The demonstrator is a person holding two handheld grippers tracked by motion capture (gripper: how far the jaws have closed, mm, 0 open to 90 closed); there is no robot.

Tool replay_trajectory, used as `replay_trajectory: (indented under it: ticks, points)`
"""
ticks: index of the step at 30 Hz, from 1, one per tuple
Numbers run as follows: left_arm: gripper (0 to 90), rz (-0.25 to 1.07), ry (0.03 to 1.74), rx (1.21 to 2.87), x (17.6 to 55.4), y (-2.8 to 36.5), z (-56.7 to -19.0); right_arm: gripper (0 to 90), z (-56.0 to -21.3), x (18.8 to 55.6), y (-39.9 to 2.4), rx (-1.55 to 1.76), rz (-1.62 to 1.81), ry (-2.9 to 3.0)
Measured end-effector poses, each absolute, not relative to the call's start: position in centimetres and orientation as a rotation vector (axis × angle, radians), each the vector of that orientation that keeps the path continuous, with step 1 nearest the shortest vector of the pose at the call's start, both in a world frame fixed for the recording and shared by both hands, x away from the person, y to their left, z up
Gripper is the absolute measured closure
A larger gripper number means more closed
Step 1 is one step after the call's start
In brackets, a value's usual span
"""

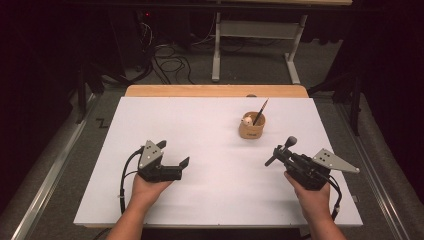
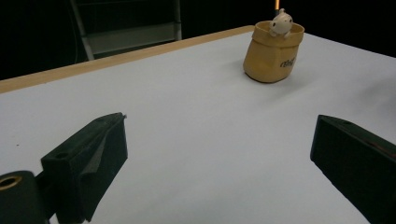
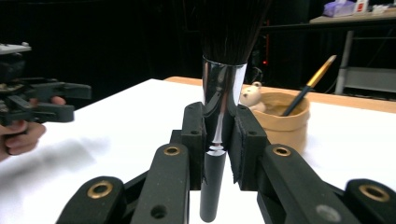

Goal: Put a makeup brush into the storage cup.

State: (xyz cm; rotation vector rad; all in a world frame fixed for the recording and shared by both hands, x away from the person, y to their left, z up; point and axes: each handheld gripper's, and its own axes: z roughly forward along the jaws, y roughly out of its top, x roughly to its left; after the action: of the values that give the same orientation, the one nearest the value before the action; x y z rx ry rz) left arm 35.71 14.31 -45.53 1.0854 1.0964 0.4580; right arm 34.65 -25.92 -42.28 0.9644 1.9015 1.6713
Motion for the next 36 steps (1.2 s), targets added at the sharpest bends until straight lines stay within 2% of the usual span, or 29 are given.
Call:
replay_trajectory:
  ticks: [13, 22, 36]
  points:
    - [4.2, 0.497, 1.146, 1.07, 35.1, 18.6, -46.1, 79.1, -42.1, 34.6, -27.5, 0.97, 1.618, 1.846]
    - [3.7, 0.503, 1.146, 1.075, 35.2, 18.6, -46.5, 79.1, -42.0, 34.8, -28.1, 0.988, 1.599, 1.819]
    - [3.8, 0.505, 1.13, 1.098, 35.4, 18.5, -46.8, 79.1, -41.8, 36.1, -26.4, 0.98, 1.585, 1.821]
